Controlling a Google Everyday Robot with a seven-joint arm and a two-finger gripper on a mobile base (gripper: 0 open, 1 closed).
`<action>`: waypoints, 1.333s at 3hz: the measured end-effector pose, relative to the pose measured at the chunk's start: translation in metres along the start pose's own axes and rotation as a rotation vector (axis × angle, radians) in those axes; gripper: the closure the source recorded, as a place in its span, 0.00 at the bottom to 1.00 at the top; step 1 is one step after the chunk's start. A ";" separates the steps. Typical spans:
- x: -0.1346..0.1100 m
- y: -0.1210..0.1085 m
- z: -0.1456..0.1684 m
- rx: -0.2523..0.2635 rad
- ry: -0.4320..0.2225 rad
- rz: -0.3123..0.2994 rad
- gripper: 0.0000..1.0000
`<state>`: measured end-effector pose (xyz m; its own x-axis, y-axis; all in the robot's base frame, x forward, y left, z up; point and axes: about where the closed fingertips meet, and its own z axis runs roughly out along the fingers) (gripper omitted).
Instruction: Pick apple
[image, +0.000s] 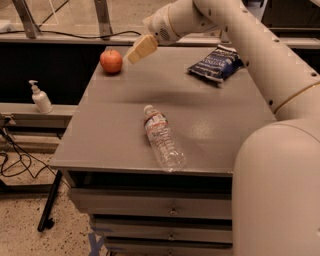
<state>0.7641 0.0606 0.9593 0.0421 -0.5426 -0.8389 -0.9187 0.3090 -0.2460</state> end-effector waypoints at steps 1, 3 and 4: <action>0.002 -0.003 0.003 0.013 0.005 -0.005 0.00; 0.001 0.003 0.045 -0.033 -0.033 -0.019 0.00; 0.003 0.005 0.092 -0.041 -0.026 -0.014 0.00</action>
Offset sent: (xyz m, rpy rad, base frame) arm 0.0031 0.0032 0.0024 0.0456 -0.0078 0.0647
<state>0.7960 0.1320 0.9114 0.0648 -0.5264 -0.8478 -0.9332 0.2690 -0.2383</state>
